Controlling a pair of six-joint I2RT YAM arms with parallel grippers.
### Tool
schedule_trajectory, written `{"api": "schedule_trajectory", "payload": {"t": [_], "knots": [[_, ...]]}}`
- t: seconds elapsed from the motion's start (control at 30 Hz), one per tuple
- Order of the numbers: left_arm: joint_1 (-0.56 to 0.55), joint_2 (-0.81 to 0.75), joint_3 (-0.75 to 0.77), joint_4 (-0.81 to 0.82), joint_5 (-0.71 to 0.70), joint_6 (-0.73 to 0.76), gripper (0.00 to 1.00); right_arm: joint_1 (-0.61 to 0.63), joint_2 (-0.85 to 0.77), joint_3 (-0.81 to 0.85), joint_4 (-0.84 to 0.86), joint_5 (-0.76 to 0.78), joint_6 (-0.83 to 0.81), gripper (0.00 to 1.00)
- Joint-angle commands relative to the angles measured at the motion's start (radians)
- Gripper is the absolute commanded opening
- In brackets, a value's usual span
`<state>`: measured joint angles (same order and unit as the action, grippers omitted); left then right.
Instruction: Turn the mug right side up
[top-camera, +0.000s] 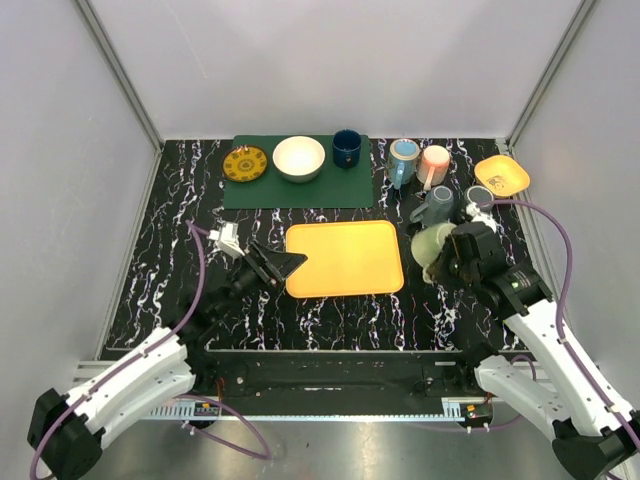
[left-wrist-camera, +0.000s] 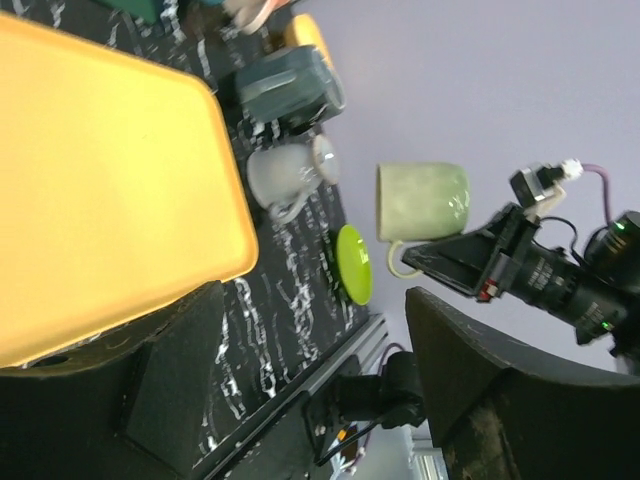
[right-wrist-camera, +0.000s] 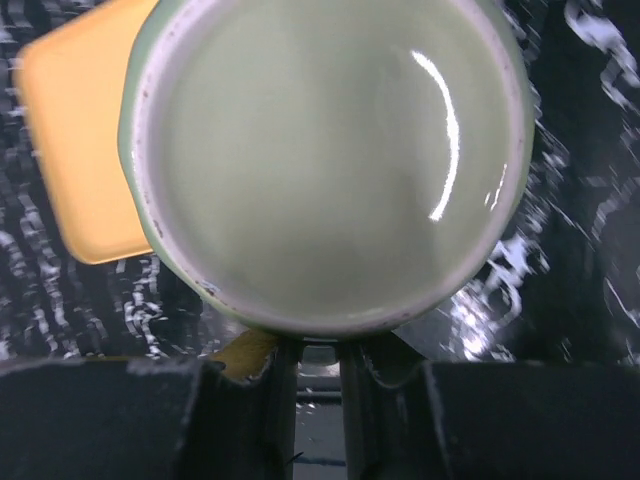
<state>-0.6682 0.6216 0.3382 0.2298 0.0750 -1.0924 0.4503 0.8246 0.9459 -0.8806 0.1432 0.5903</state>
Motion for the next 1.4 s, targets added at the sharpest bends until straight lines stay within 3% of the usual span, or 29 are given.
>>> {"api": "schedule_trajectory", "payload": {"t": [0.0, 0.37, 0.7, 1.17, 1.23, 1.27, 1.37], "knots": [[0.004, 0.065, -0.025, 0.046, 0.049, -0.023, 0.75, -0.002, -0.068, -0.036, -0.112, 0.185, 0.170, 0.00], [0.004, 0.165, -0.028, 0.017, 0.129, -0.047, 0.73, -0.002, 0.068, -0.176, -0.038, 0.239, 0.416, 0.00], [0.004, 0.133, -0.045, 0.000, 0.108, -0.047, 0.72, -0.002, 0.203, -0.210, 0.003, 0.348, 0.444, 0.00], [0.004, 0.127, -0.105, -0.010, 0.092, -0.066, 0.70, -0.002, 0.303, -0.329, 0.132, 0.289, 0.457, 0.00], [0.004, 0.129, -0.105, -0.014, 0.097, -0.064, 0.70, -0.002, 0.311, -0.331, 0.138, 0.269, 0.454, 0.08], [0.004, 0.127, -0.105, -0.015, 0.097, -0.063, 0.70, -0.002, 0.311, -0.329, 0.132, 0.259, 0.442, 0.23], [0.004, 0.127, -0.107, -0.024, 0.092, -0.058, 0.70, -0.002, 0.272, -0.326, 0.105, 0.236, 0.441, 0.38]]}}
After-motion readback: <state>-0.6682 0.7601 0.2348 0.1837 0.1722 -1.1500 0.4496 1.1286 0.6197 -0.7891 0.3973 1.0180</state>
